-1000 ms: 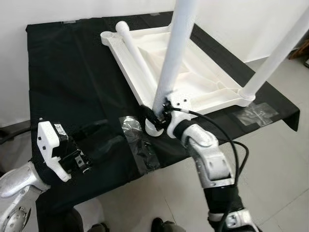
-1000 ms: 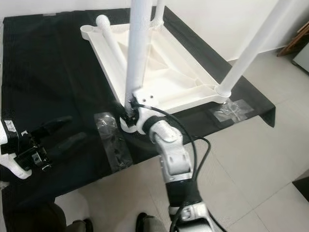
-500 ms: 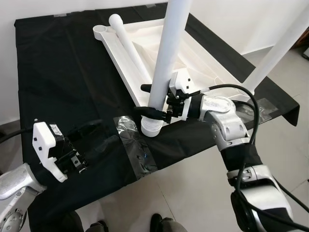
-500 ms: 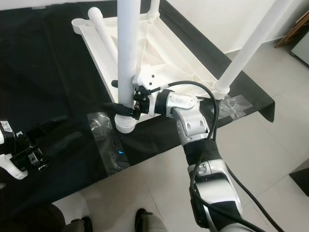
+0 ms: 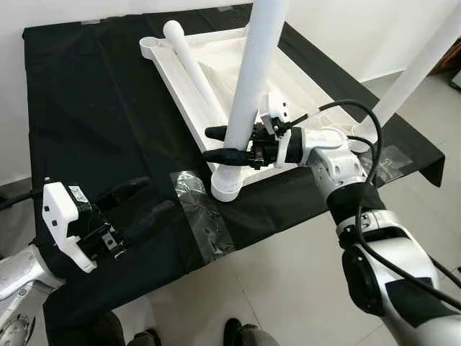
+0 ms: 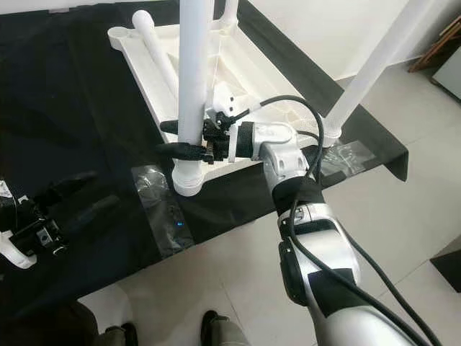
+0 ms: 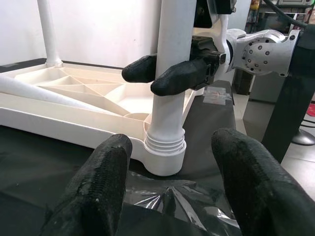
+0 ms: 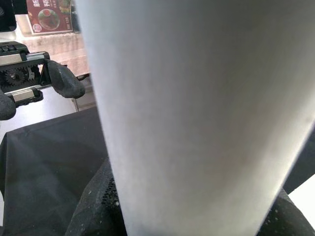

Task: Building children table

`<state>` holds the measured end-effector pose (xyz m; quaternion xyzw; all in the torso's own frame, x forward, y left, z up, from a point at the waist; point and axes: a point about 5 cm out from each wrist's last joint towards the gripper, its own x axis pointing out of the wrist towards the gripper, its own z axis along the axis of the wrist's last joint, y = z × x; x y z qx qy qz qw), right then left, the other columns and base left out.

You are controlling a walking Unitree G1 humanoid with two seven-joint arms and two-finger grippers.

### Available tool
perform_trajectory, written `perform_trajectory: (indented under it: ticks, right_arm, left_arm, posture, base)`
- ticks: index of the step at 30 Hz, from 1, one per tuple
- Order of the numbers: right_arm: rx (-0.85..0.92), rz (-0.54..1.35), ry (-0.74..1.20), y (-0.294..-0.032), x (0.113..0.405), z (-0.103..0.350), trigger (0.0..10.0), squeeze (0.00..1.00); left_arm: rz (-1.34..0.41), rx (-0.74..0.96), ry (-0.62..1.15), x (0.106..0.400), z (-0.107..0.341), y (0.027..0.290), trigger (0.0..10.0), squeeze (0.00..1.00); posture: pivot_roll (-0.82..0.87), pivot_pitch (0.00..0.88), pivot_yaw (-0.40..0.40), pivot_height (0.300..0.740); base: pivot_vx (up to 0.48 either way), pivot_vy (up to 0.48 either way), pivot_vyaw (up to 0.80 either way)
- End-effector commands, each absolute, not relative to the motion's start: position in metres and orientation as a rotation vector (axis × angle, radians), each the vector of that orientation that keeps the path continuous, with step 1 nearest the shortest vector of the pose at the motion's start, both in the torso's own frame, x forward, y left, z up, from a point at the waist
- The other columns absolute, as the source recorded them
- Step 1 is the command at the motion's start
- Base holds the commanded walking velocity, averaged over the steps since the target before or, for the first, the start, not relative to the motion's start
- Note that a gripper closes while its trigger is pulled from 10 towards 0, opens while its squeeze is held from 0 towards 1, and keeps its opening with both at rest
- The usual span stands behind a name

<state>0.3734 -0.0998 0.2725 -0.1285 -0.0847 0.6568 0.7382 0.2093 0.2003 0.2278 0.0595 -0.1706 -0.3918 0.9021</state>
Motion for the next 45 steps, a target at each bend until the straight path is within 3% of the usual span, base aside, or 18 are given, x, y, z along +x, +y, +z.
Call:
perform_trajectory:
  ticks: [1, 7, 8, 9, 11, 13, 16, 20, 21, 22, 23, 25, 26, 32, 33, 34, 40, 45]
  right_arm:
    - [-0.298, 1.443, -0.159, -0.11, 0.375, 0.269, 0.0, 0.0]
    - [-0.312, 1.378, -0.144, -0.116, 0.375, 0.256, 0.0, 0.0]
    - [-0.217, 0.964, -0.068, -0.104, 0.38, 0.216, 0.0, 0.0]
    - [-0.217, 0.964, -0.068, -0.104, 0.38, 0.216, 0.0, 0.0]
    - [-0.086, 0.396, 0.059, -0.104, 0.372, 0.175, 0.0, 0.0]
    - [-0.086, 0.396, 0.059, -0.104, 0.372, 0.175, 0.0, 0.0]
    - [-0.071, 0.458, 0.153, -0.083, 0.325, 0.145, 0.0, 0.0]
    - [-0.122, 0.529, 0.115, -0.077, 0.321, 0.151, 0.0, 0.0]
    - [-0.14, 0.526, 0.104, -0.077, 0.329, 0.155, 5.7, 0.0]
    - [-0.14, 0.526, 0.104, -0.077, 0.329, 0.155, 5.7, 0.0]
    - [-0.139, 0.537, 0.093, -0.075, 0.335, 0.158, 10.0, 0.0]
    - [-0.126, 0.562, 0.071, -0.074, 0.342, 0.165, 10.0, 0.0]
    - [-0.116, 0.539, 0.064, -0.073, 0.341, 0.169, 10.0, 1.0]
    - [-0.102, 0.647, 0.008, -0.071, 0.344, 0.199, 10.0, 1.0]
    - [-0.102, 0.743, -0.027, -0.068, 0.342, 0.207, 10.0, 0.37]
    - [-0.118, 0.827, -0.069, -0.067, 0.341, 0.213, 10.0, 0.0]
    - [-0.235, 1.184, -0.17, -0.076, 0.341, 0.231, 10.0, 0.0]
    - [-0.273, 1.226, -0.167, -0.079, 0.347, 0.235, 10.0, 0.0]
  left_arm:
    - [-0.817, 0.152, -0.338, 0.206, 0.229, 0.201, 10.0, 0.0]
    - [-0.819, 0.15, -0.339, 0.206, 0.228, 0.2, 10.0, 0.0]
    - [-0.824, 0.151, -0.333, 0.205, 0.226, 0.201, 10.0, 0.0]
    - [-0.824, 0.151, -0.333, 0.205, 0.226, 0.201, 10.0, 0.0]
    - [-0.828, 0.153, -0.327, 0.206, 0.226, 0.203, 10.0, 0.0]
    - [-0.828, 0.153, -0.327, 0.206, 0.226, 0.203, 10.0, 0.0]
    - [-0.839, 0.156, -0.33, 0.209, 0.228, 0.203, 10.0, 0.0]
    - [-0.856, 0.15, -0.347, 0.215, 0.229, 0.2, 10.0, 0.0]
    - [-0.861, 0.145, -0.355, 0.215, 0.229, 0.198, 10.0, 0.0]
    - [-0.861, 0.145, -0.355, 0.215, 0.229, 0.198, 10.0, 0.0]
    - [-0.865, 0.141, -0.353, 0.214, 0.228, 0.197, 10.0, 0.0]
    - [-0.868, 0.141, -0.345, 0.213, 0.225, 0.196, 10.0, 0.0]
    - [-0.869, 0.143, -0.341, 0.213, 0.225, 0.196, 10.0, 0.0]
    - [-0.87, 0.143, -0.352, 0.215, 0.227, 0.195, 10.0, 0.0]
    - [-0.875, 0.14, -0.352, 0.216, 0.226, 0.194, 10.0, 0.0]
    - [-0.878, 0.137, -0.351, 0.216, 0.225, 0.193, 10.0, 0.0]
    - [-0.884, 0.13, -0.351, 0.214, 0.224, 0.189, 10.0, 0.0]
    - [-0.881, 0.131, -0.35, 0.213, 0.224, 0.189, 10.0, 0.0]
  posture:
    - [0.14, 0.272, -0.133, 0.74]
    - [0.13, 0.271, -0.144, 0.74]
    - [0.12, 0.265, -0.14, 0.74]
    - [0.12, 0.265, -0.14, 0.74]
    - [0.13, 0.264, -0.134, 0.74]
    - [0.13, 0.264, -0.134, 0.74]
    - [0.1, 0.245, -0.104, 0.74]
    - [0.11, 0.233, -0.115, 0.74]
    - [0.11, 0.227, -0.12, 0.74]
    - [0.11, 0.227, -0.12, 0.74]
    - [0.11, 0.225, -0.116, 0.74]
    - [0.12, 0.221, -0.116, 0.74]
    - [0.12, 0.221, -0.116, 0.74]
    - [0.1, 0.219, -0.116, 0.74]
    - [0.1, 0.22, -0.118, 0.74]
    - [0.1, 0.22, -0.118, 0.74]
    - [0.12, 0.229, -0.13, 0.74]
    - [0.11, 0.233, -0.132, 0.74]
  base:
    - [0.0, 0.0, 0.0]
    - [0.0, 0.0, 0.0]
    - [0.0, 0.0, 0.0]
    - [0.0, 0.0, 0.0]
    - [0.0, 0.0, 0.0]
    - [0.0, 0.0, 0.0]
    - [0.0, 0.0, 0.0]
    - [0.0, 0.0, 0.0]
    - [0.0, 0.0, 0.0]
    - [0.0, 0.0, 0.0]
    - [0.0, 0.0, 0.0]
    - [0.0, 0.0, 0.0]
    - [0.0, 0.0, 0.0]
    - [0.0, 0.0, 0.0]
    - [0.0, 0.0, 0.0]
    - [0.0, 0.0, 0.0]
    - [0.0, 0.0, 0.0]
    - [0.0, 0.0, 0.0]
